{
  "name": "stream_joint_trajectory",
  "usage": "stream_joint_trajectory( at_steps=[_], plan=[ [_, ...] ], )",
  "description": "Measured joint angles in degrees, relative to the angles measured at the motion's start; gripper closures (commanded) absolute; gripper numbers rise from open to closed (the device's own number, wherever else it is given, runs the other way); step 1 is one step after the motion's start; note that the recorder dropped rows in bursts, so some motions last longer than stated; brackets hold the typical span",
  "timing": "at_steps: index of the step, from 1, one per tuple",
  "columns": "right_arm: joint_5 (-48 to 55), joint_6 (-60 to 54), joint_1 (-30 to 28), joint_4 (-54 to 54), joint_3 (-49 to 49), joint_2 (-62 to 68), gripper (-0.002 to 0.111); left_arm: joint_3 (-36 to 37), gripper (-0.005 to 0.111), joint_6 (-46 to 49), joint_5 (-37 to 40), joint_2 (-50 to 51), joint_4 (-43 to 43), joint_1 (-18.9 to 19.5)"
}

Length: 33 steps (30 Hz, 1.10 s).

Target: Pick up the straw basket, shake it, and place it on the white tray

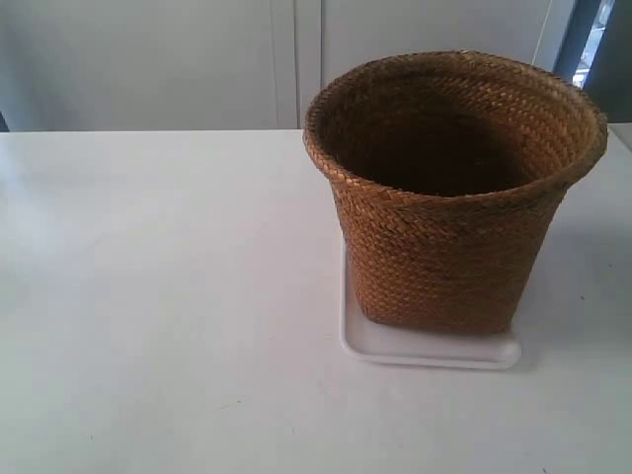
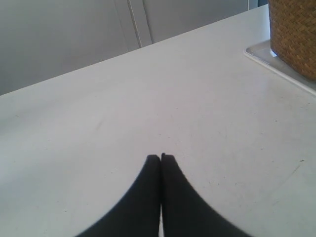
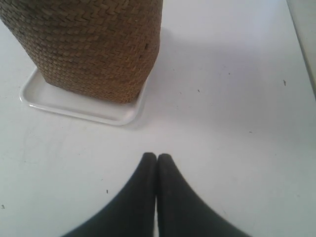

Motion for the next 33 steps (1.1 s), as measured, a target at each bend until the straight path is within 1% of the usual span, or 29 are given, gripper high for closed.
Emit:
stream_joint_trajectory(
  at_steps=[27,33],
  plan=[
    [-0.1,0.0,0.0,0.0,0.1,0.0,0.108,0.0,0.107,0.0,0.1,0.0,0.0,0.0],
    [-0.7,-3.2,0.0,-1.9,1.8,-2.2,0.108,0.0,0.107,0.0,0.1,0.0,0.0,0.0]
  ],
)
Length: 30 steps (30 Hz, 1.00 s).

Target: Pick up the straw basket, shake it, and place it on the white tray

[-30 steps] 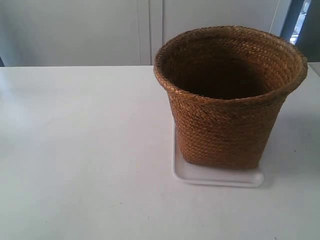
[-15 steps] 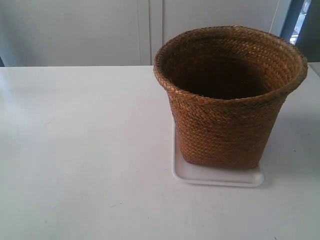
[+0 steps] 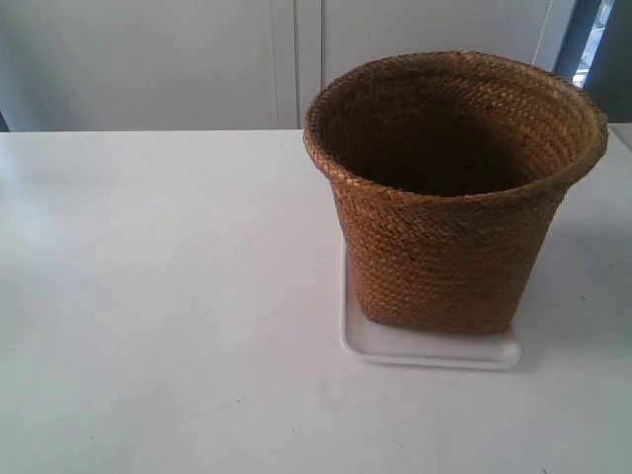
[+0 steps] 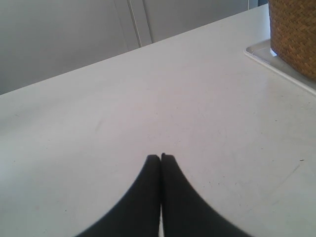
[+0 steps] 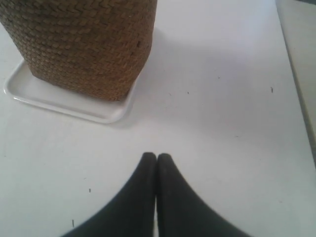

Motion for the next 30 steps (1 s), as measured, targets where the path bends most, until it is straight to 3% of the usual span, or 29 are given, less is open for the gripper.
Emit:
stream_joint_trajectory(
  at_steps=[5,12,16,23,30],
  plan=[
    [-5.5,-0.9,0.0,-1.0,0.2,-2.6,0.108,0.0,0.107,0.0,0.0,0.0,0.0,0.0],
    [-38.6,-1.4,0.0,-1.7,7.6,-5.1,0.108,0.0,0.107,0.0,0.0,0.0,0.0,0.0],
    [-49.4,-2.7,0.0,-3.4,16.3,-5.4,0.108,0.0,0.107,0.0,0.0,0.0,0.0,0.0],
    [-58.4,-2.8,0.0,-2.5,29.1,-9.7,0.108,0.0,0.107,0.0,0.0,0.0,0.0,0.0],
    [-55.7,-2.8,0.0,4.4,30.4,-11.7,0.108,0.0,0.107,0.0,0.0,0.0,0.0,0.0]
  ],
)
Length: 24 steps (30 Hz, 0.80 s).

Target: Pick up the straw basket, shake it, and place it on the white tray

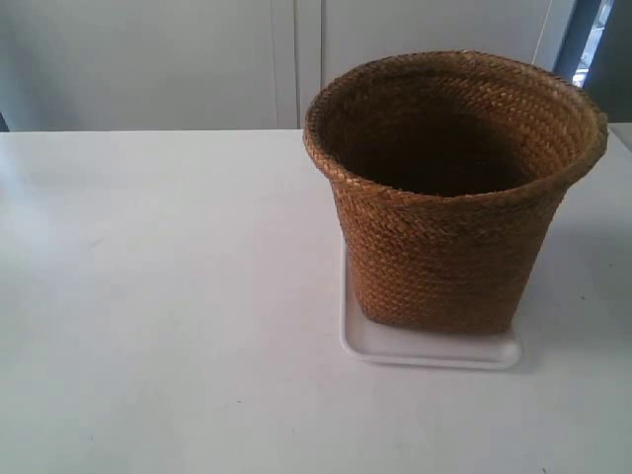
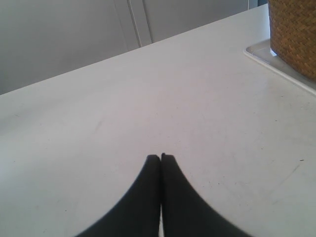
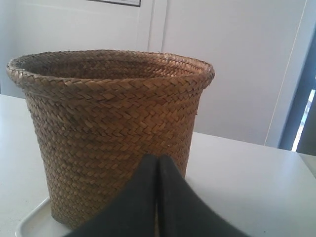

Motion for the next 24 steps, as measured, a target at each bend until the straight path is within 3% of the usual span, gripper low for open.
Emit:
stream_joint_trajectory(
  at_steps=[24],
  plan=[
    [0.6,0.1,0.0,0.5,0.0,0.0,0.108,0.0,0.107,0.0,0.0,0.0,0.0,0.0]
  ],
)
